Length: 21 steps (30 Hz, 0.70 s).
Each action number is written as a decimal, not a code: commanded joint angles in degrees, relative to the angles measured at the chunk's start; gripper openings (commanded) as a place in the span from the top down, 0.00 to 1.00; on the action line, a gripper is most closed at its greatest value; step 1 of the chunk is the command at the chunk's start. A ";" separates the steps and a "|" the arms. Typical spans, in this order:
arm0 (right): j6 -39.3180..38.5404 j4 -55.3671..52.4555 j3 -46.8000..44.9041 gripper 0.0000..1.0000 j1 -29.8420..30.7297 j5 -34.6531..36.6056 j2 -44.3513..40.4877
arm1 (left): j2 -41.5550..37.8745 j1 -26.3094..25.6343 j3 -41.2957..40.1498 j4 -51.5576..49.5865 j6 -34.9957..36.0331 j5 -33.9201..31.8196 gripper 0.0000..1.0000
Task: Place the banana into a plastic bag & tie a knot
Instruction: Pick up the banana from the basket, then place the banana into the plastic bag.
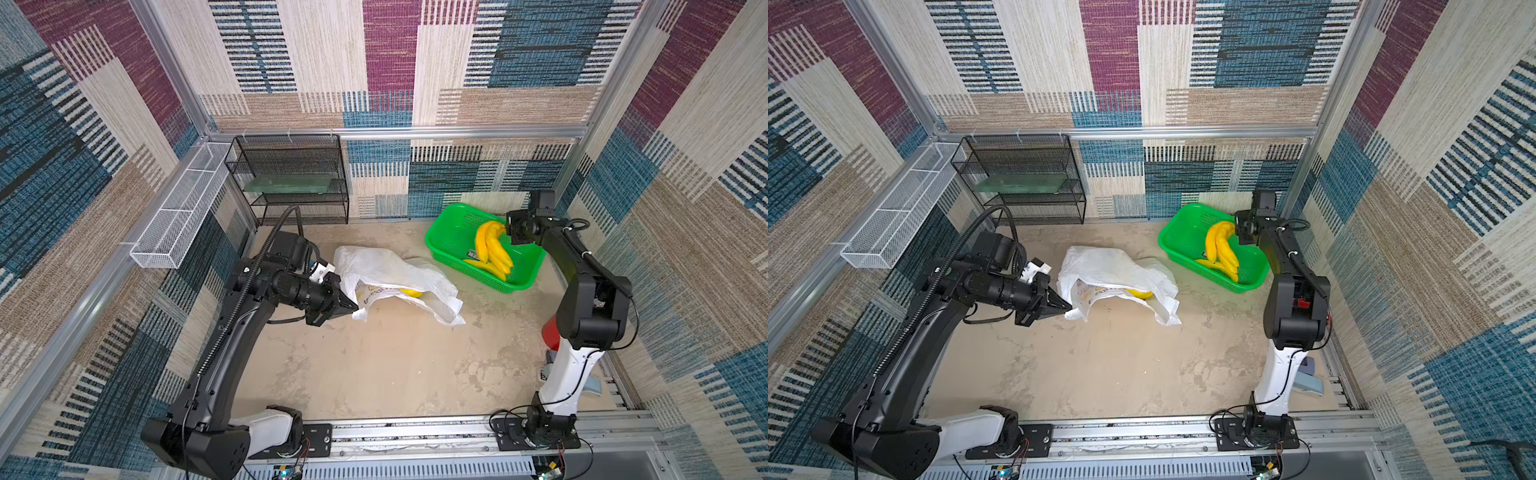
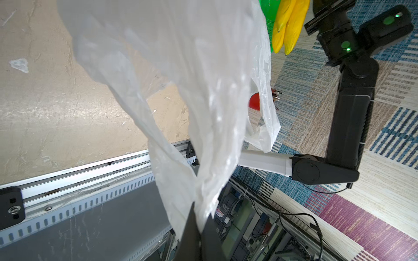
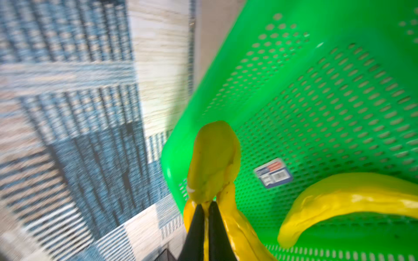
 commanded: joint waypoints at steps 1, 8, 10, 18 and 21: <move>-4.96 -0.98 0.35 1.00 2.45 -3.35 -4.37 | -1.44 -0.02 -1.69 0.04 2.17 -0.22 1.00; -14.94 -2.02 -8.09 1.00 11.08 -9.84 -21.16 | -3.35 -0.02 -3.06 -3.90 5.61 -1.37 1.00; -18.24 -3.24 -9.22 1.00 15.28 -12.29 -25.62 | -2.91 -0.13 -1.84 -5.52 7.18 -1.69 1.00; -23.72 -0.58 -15.01 1.00 36.37 -19.00 -35.74 | -2.84 -2.39 -0.32 -9.54 12.00 -4.12 1.00; -23.46 -2.21 -16.54 1.00 44.22 -20.71 -34.76 | -3.07 -3.98 -0.94 -9.54 12.71 -4.96 1.00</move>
